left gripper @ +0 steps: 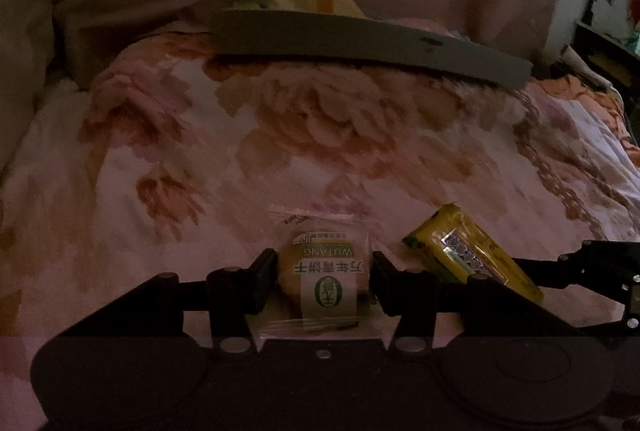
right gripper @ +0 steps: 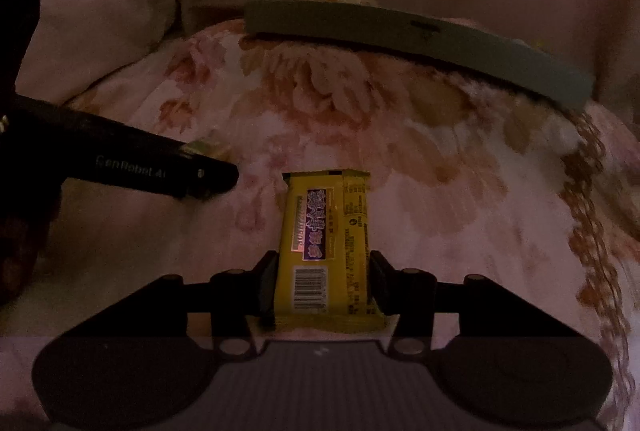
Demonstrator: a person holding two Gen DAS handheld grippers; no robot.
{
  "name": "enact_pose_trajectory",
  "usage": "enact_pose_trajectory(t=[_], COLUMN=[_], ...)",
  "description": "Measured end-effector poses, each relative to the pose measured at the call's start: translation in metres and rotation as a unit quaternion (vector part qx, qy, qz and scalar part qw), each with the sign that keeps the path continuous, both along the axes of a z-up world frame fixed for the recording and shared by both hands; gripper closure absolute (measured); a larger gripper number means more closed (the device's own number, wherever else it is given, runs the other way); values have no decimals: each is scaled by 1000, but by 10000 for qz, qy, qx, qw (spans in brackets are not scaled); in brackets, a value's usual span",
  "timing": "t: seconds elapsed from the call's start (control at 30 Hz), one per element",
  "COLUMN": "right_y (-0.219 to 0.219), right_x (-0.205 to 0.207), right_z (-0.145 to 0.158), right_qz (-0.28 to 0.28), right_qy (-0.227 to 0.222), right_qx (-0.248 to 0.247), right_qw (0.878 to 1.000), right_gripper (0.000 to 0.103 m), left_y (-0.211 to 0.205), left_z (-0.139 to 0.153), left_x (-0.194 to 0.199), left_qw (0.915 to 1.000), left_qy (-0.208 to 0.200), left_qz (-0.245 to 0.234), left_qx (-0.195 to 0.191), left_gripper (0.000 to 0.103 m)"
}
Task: Organize snacks
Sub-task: 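Lift and carry the biscuit pack and yellow bar over the grey tray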
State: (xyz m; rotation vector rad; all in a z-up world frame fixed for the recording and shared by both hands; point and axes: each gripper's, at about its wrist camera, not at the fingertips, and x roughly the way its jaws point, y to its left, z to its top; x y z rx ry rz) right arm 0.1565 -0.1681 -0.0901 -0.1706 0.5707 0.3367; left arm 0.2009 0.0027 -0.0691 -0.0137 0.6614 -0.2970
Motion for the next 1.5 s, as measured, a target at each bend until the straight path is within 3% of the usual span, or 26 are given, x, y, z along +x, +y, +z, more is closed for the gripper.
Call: enact_pose_trajectory(t=[0.33, 0.7, 0.83, 0.87, 1.03, 1.2, 1.5], right_y=[-8, -8, -6, -6, 9, 21, 3], right_x=[-23, -19, -18, -19, -29, -44, -44], right_z=[-2, -12, -12, -12, -10, -9, 19], right_qz=[-90, 4, 20, 10, 88, 56, -379], right_qy=[-22, -218, -252, -293, -594, -1227, -1900], right_qx=[116, 271, 197, 136, -592, -1512, -1452], right_qw=[9999, 9994, 9995, 9995, 9964, 9808, 9702], right_gripper=[50, 39, 45, 51, 51, 51, 51], left_y=[-14, -19, -24, -25, -27, -31, -39], left_z=[1, -7, -7, -6, -1, 9, 57], left_x=[-36, -34, -35, -36, -42, -53, -34], left_qw=[9998, 9995, 9989, 9990, 9993, 9987, 9970], left_qy=[99, -43, -140, -148, -203, -439, -691], left_qz=[-17, -55, -77, -80, -40, 39, 325], left_qx=[180, 302, 430, 417, 322, 237, -111], left_gripper=[51, 50, 51, 51, 52, 52, 52])
